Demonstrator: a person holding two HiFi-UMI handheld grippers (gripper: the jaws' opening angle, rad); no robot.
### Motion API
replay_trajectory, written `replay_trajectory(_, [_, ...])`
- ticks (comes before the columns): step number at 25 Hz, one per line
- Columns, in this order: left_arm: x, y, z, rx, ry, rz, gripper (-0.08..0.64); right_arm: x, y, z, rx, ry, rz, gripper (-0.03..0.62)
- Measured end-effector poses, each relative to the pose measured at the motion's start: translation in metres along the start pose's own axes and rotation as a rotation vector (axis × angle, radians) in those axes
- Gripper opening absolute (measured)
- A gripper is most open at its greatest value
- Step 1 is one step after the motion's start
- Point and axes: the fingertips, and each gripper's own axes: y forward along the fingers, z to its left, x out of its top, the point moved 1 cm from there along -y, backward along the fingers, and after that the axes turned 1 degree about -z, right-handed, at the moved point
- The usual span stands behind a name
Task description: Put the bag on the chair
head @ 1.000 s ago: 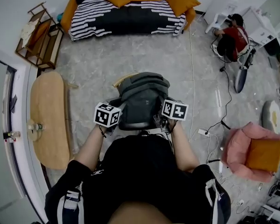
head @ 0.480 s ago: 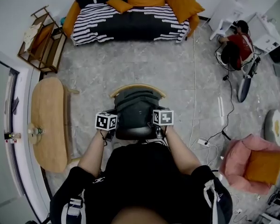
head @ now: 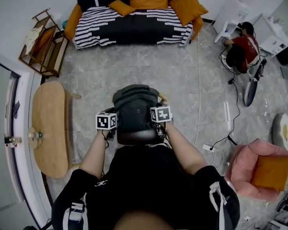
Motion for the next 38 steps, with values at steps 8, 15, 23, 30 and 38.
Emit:
replay_trajectory(8, [0.003,-0.031,-0.002,-0.003,0.076,-0.042,0.187,0.022,-0.046,0.008,-0.019,-0.036,-0.170,0.199])
replay_trajectory(15, [0.047,-0.086,-0.023,-0.053,0.167,-0.221,0.186,0.071,-0.108,0.034,-0.041,-0.024,-0.424,0.176])
replay_trajectory(23, [0.120,-0.175,-0.041,-0.079,0.237,-0.501,0.092,0.115,-0.208,0.058,-0.178,-0.046,-0.754,0.015])
replay_trajectory(30, [0.149,-0.240,-0.058,-0.060,0.298,-0.652,0.038,0.119,-0.280,0.077,-0.209,-0.067,-0.900,0.014])
replay_trajectory(38, [0.138,-0.257,-0.060,-0.042,0.355,-0.630,0.037,0.101,-0.295,0.091,-0.240,-0.055,-0.902,0.012])
